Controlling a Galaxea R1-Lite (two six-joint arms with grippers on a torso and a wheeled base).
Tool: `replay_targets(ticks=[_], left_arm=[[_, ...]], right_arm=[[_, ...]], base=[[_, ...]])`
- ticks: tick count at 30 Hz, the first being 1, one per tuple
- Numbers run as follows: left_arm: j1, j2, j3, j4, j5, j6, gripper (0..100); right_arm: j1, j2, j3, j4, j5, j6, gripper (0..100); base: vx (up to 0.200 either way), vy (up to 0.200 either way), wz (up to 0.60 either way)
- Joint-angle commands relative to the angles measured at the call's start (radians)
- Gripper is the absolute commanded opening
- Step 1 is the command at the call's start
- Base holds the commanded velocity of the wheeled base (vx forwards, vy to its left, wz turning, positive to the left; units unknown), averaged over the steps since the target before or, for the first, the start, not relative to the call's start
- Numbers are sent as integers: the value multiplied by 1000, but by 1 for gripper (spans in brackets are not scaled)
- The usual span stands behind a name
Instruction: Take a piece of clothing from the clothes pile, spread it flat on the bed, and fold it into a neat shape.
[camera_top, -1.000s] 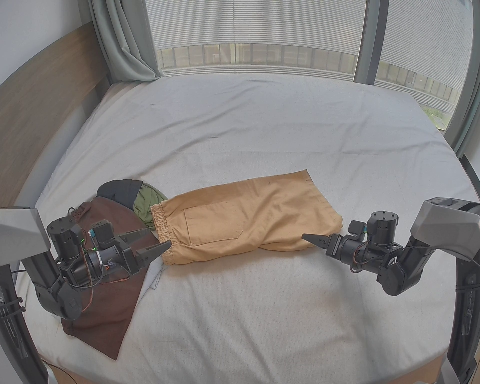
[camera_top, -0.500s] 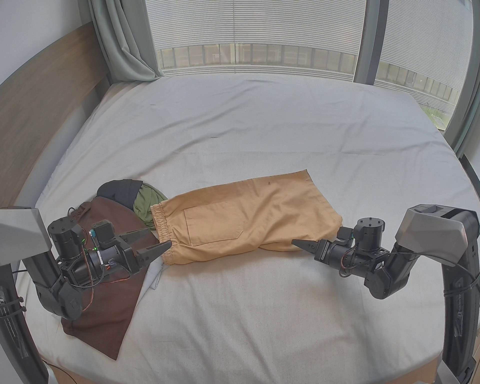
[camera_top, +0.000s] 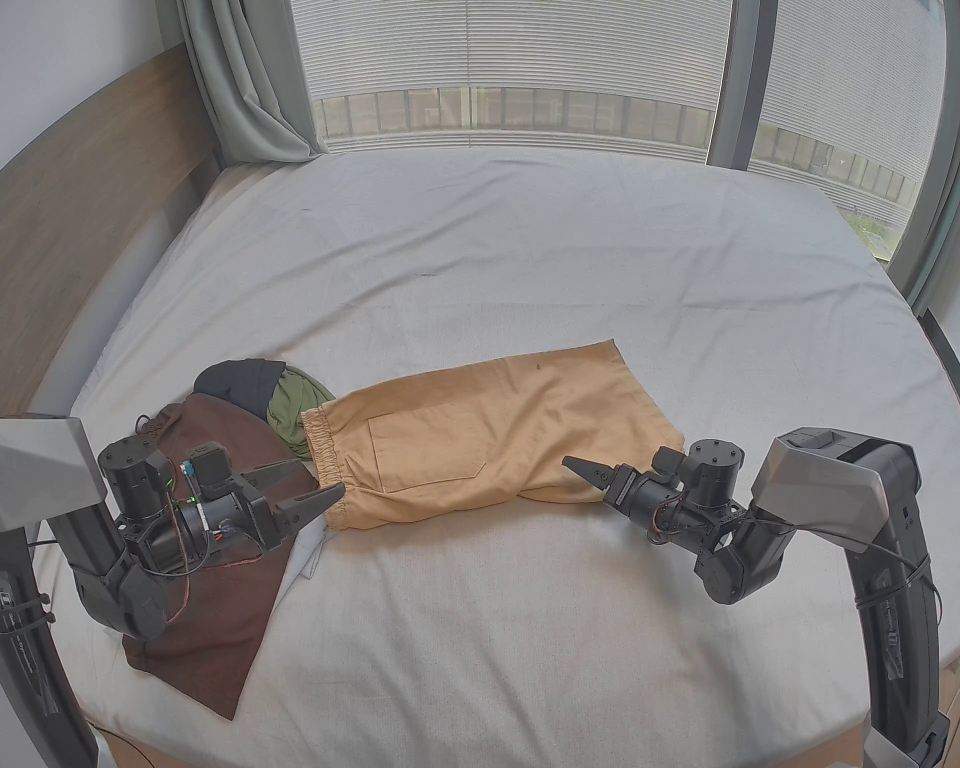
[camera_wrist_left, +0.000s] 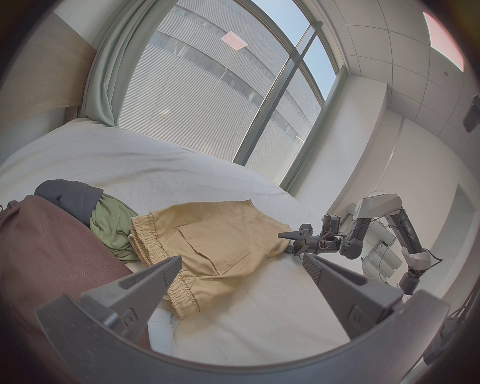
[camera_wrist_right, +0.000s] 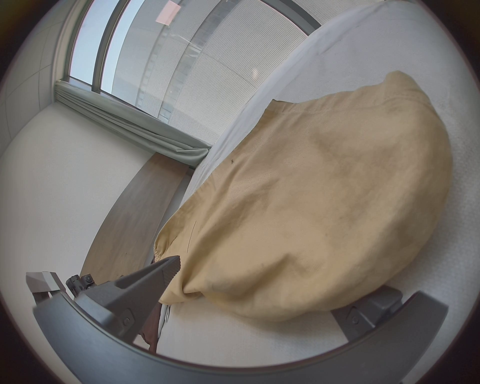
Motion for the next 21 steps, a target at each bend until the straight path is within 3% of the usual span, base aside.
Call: replay_targets(ticks=[1, 3, 4, 21], left_arm=[[-3, 10, -1, -1, 1, 1, 100], [-3, 12, -1, -1, 1, -1, 100], [-3, 12, 0, -1, 1, -1, 100], [-3, 21, -6, -1, -6, -10, 100]], right_arm=[[5, 41, -12, 4, -1, 3, 100], [5, 42, -18, 2, -1, 3, 100], [5, 42, -22, 1, -1, 3, 0], [3, 27, 35, -27, -15, -2, 0]], base=[[0, 0, 0], [0, 0, 0], [0, 0, 0], [0, 0, 0]])
